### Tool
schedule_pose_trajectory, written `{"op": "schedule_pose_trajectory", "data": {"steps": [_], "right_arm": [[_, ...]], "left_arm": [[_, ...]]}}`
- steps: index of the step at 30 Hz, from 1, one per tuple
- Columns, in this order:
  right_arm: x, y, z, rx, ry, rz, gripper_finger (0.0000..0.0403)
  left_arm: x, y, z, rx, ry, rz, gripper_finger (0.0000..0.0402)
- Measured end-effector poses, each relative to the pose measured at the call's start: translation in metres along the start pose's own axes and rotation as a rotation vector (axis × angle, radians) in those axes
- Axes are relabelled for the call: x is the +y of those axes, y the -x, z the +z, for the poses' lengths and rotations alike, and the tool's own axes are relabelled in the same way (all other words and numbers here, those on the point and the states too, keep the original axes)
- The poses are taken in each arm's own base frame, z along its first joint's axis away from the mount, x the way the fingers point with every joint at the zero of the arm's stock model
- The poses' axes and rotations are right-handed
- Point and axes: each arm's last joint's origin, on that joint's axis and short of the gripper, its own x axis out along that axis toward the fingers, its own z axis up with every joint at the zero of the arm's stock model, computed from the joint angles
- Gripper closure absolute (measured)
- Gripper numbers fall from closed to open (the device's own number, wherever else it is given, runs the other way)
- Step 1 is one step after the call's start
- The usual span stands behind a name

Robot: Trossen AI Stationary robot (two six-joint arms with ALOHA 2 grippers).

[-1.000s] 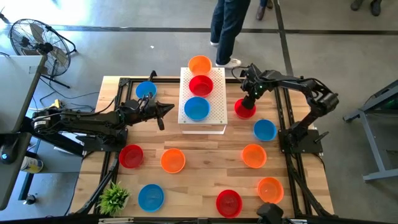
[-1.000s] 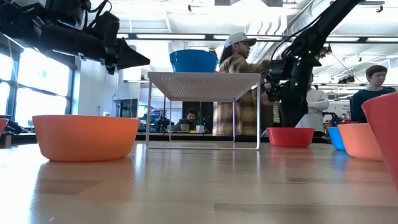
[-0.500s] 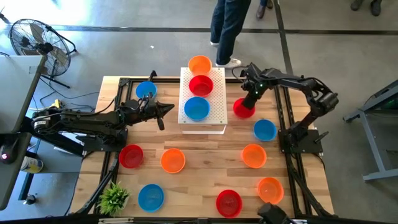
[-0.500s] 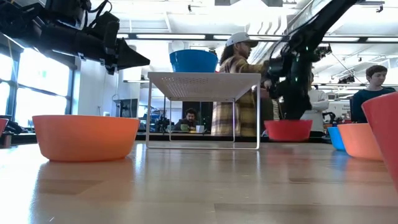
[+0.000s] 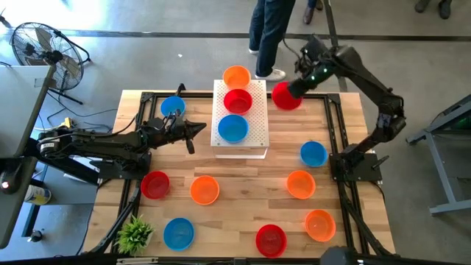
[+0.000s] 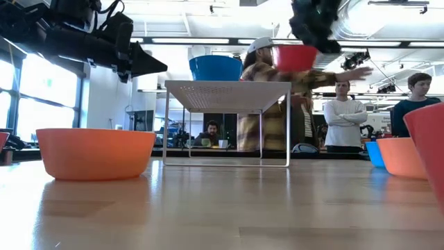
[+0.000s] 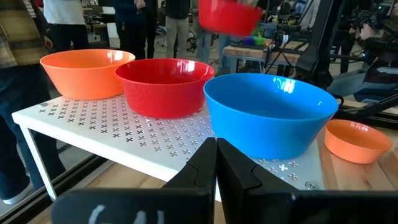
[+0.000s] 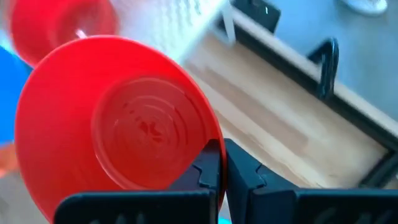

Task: Pick & Place Mini bowls
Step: Stack the red bowl on top of the other red bowl on the shelf

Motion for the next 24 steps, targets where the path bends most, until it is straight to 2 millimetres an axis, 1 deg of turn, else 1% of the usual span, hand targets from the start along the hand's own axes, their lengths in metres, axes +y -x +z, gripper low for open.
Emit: {"op": "schedule_pose_trajectory", "data": {"steps": [2,5,8,11,17,21,24], "right_arm": [[0.014,0.007,0.011,-0.035,-0.005,0.016,0.0402],[0.035,0.006,0.028,-0.065,-0.003,0.051,0.0402],[0.052,-0.004,0.045,-0.069,-0.004,0.089,0.0402],[0.065,-0.019,0.062,-0.064,-0.007,0.118,0.0402],[0.075,-0.046,0.087,-0.055,-0.03,0.142,0.0402],[0.076,-0.071,0.091,-0.023,-0.044,0.153,0.0402],[0.077,-0.084,0.09,0.009,-0.04,0.134,0.0402]], "left_arm": [[0.0,0.0,0.0,0.0,0.0,0.0,0.0399],[0.0,0.0,0.0,-0.001,0.0,0.0,0.0399],[0.0,0.0,0.0,-0.004,0.001,-0.001,0.0399],[0.0,0.0,0.0,-0.004,0.001,-0.001,0.0399],[0.0,0.0,0.0,-0.004,0.001,-0.011,0.0399],[0.0,0.0,0.0,-0.003,0.001,-0.015,0.0399],[0.0,0.0,0.0,-0.002,0.001,-0.015,0.0399]]}}
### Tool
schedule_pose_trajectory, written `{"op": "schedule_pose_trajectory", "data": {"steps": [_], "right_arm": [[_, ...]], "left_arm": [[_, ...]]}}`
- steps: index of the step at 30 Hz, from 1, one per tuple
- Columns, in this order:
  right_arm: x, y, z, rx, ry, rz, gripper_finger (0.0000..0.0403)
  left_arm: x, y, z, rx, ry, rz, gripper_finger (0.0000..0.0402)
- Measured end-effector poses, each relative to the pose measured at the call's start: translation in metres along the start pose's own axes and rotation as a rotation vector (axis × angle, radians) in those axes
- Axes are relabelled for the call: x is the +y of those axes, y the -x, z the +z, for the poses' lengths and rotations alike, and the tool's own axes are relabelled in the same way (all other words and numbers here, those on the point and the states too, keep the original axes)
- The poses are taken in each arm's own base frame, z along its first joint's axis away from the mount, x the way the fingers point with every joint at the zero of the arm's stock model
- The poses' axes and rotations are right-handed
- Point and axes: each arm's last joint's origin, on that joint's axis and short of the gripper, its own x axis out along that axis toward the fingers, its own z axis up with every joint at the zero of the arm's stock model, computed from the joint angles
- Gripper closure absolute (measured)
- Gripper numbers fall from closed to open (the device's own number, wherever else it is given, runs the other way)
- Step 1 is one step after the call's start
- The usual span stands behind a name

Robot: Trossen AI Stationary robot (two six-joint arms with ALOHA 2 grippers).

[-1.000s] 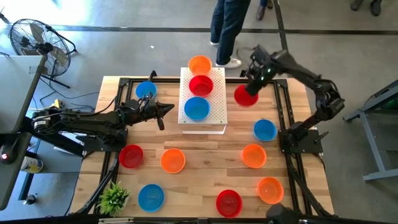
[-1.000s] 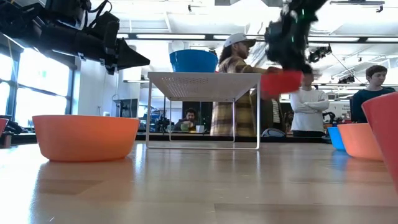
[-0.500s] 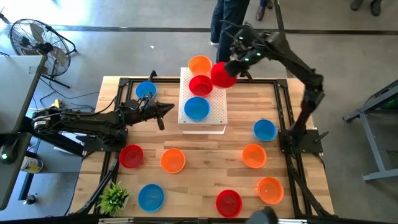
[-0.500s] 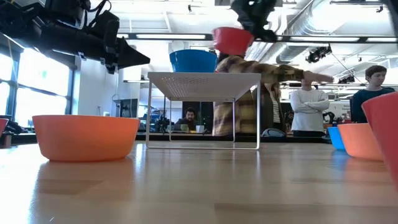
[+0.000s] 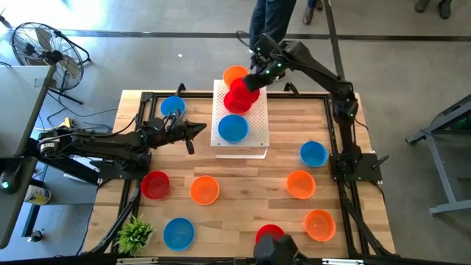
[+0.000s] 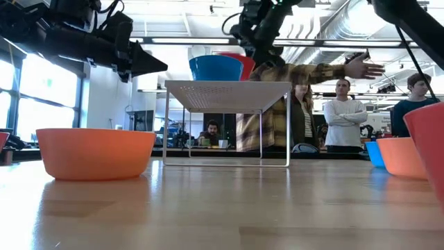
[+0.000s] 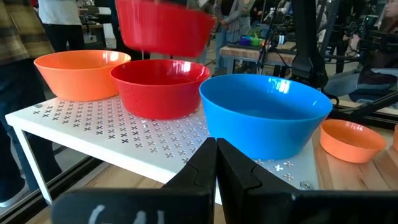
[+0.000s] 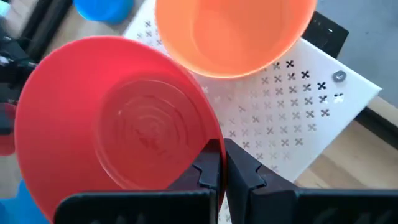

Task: Pick & Place Mini bowls
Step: Stack the red bowl on top of the other red bowl on the shelf

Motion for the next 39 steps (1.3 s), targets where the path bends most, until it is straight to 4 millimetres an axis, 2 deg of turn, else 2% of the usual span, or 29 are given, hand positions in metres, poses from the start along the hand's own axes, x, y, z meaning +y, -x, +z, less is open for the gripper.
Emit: {"op": "schedule_pose_trajectory", "data": {"steps": [3,13,20,31,39], "right_arm": [[0.003,-0.005,0.001,-0.018,0.012,0.001,0.0402],[0.009,-0.006,0.002,-0.056,0.031,-0.023,0.0402],[0.013,-0.027,0.003,-0.025,0.061,-0.031,0.04],[0.013,-0.027,0.003,-0.028,0.078,-0.036,0.0375],[0.013,-0.028,0.003,-0.025,0.09,-0.036,0.0332]], "left_arm": [[0.0,0.0,0.0,0.001,0.0,0.0,0.0399],[0.0,0.0,0.0,0.001,0.0,-0.001,0.0399],[0.0,0.0,0.0,0.001,0.007,-0.004,0.0399],[0.0,0.0,-0.001,0.005,0.006,-0.003,0.0399],[0.0,0.0,-0.001,0.007,0.006,-0.003,0.0399]]}}
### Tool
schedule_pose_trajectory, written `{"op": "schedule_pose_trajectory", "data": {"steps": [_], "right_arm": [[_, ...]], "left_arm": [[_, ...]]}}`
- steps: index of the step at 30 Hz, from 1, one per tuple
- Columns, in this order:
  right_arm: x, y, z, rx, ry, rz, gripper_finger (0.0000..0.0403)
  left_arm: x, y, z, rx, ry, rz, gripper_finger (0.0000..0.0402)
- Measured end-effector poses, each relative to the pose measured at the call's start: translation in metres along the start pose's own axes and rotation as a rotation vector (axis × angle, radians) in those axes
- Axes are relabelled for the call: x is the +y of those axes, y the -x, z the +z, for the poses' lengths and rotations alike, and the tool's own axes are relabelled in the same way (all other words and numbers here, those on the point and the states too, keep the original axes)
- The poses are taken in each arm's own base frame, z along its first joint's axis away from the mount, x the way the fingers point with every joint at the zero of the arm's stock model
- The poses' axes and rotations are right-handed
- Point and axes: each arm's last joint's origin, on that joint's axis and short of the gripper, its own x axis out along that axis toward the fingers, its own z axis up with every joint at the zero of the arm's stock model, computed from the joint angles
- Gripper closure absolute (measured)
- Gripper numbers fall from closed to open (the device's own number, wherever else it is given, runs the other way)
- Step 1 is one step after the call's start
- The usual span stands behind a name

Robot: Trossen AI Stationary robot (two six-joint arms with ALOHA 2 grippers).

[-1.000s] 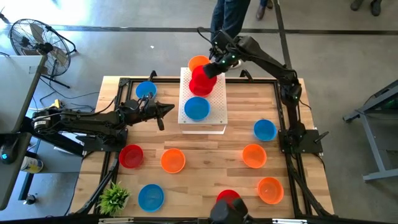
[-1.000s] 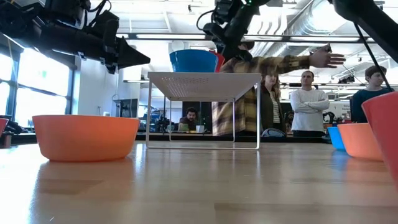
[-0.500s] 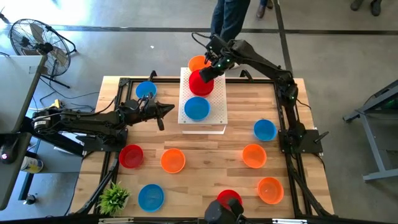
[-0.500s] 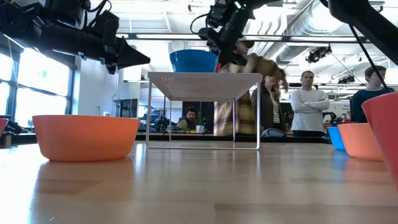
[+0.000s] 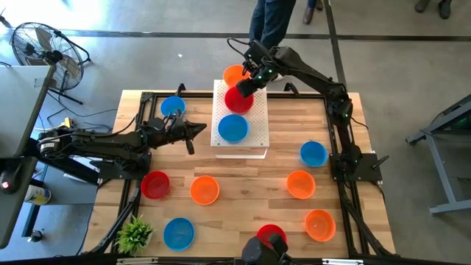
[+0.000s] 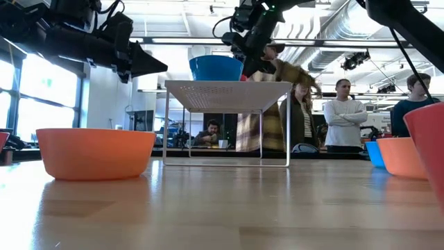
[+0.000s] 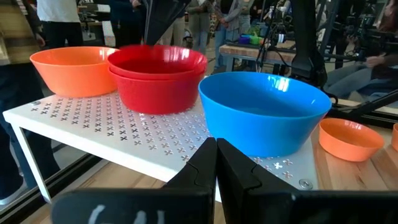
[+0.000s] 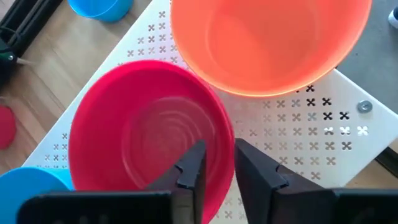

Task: Pick & Place Mini bowls
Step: Stack the red bowl on top of the other red bowl on the shelf, then stack the blue bowl on top of the other blue bowl on the shelf

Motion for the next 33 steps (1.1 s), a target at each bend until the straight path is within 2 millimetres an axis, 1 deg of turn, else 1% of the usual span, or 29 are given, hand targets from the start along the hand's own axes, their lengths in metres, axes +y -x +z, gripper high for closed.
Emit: {"op": "schedule_pose_trajectory", "data": {"steps": [5,7,9,11,14,15,17,19,21,24,28,33], "right_arm": [[0.0,0.002,0.001,-0.004,0.034,0.004,0.0306],[0.002,0.006,0.002,-0.018,0.074,0.011,0.0301],[0.004,0.015,0.001,-0.038,0.141,0.017,0.0304],[0.009,0.027,-0.002,-0.058,0.22,0.01,0.0318],[0.02,0.039,-0.012,-0.101,0.35,-0.003,0.0363],[0.023,0.04,-0.015,-0.12,0.387,0.004,0.0381],[0.027,0.037,-0.022,-0.171,0.432,0.027,0.0396],[0.027,0.034,-0.032,-0.22,0.457,0.057,0.0389],[0.026,0.041,-0.044,-0.312,0.481,0.092,0.0389],[0.02,0.051,-0.065,-0.447,0.504,0.136,0.04],[0.007,0.056,-0.098,-0.553,0.514,0.164,0.0399],[-0.001,0.064,-0.148,-0.667,0.55,0.213,0.0399]], "left_arm": [[0.0,0.0,0.0,0.001,0.0,-0.011,0.0399],[0.0,0.0,0.0,0.001,0.0,-0.011,0.0399],[0.0,0.0,0.0,0.001,0.0,-0.015,0.0399],[0.0,0.0,0.0,0.001,0.0,-0.016,0.0399],[-0.001,0.0,0.0,0.004,0.0,-0.017,0.0399],[-0.001,0.0,0.0,0.005,0.0,-0.017,0.0399],[-0.001,0.0,0.0,0.005,0.0,-0.017,0.0399],[-0.001,0.0,0.0,0.005,-0.001,-0.017,0.0399],[-0.001,0.0,0.0,0.005,-0.001,-0.017,0.0399],[-0.001,0.0,-0.001,0.005,-0.001,-0.017,0.0399],[0.0,0.0,-0.001,0.005,-0.001,-0.015,0.0399],[-0.001,0.0,0.0,0.018,0.006,-0.014,0.0399]]}}
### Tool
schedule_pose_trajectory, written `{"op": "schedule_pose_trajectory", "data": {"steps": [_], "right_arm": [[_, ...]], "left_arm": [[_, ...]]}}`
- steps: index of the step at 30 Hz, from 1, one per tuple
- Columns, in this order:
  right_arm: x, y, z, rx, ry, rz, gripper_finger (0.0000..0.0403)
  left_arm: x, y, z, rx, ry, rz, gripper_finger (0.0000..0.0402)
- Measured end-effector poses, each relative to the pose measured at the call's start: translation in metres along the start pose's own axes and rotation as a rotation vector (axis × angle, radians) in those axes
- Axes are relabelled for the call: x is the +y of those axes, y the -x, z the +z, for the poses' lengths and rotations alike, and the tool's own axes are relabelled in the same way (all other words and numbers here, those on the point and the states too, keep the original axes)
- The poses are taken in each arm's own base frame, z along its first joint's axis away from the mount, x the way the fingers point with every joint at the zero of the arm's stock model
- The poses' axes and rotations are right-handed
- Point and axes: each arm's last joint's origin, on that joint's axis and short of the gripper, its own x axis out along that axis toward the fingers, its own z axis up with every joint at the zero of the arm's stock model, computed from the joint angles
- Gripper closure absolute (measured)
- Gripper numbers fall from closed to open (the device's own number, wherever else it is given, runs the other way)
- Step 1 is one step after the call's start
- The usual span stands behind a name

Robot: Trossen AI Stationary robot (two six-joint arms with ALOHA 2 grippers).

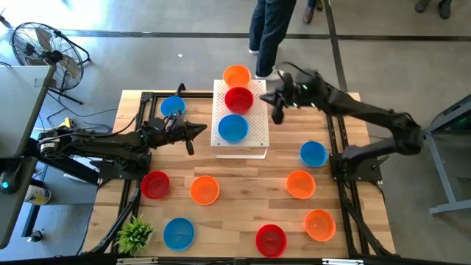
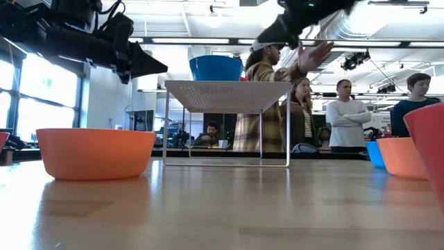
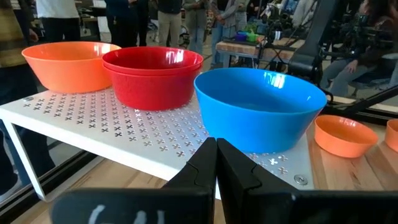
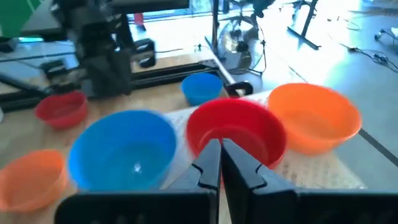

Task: Pick & Place Mini bowls
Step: Stack the blue bowl on top of the other blue bowl on the shelf

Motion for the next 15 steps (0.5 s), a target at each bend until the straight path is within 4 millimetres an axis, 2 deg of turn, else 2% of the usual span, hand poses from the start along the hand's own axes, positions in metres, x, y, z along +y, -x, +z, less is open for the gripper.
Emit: {"op": "schedule_pose_trajectory", "data": {"steps": [4,10,15], "right_arm": [[0.012,0.021,-0.03,-0.041,0.011,0.009,0.0402],[0.023,0.048,-0.061,-0.097,0.01,0.024,0.0402],[0.029,0.067,-0.071,-0.151,0.028,-0.004,0.0402]], "left_arm": [[0.0,-0.003,0.004,0.058,-0.007,0.012,0.0399],[0.0,-0.008,0.019,0.215,-0.012,0.076,0.0399],[-0.006,-0.008,0.031,0.332,0.002,-0.028,0.0399]]}}
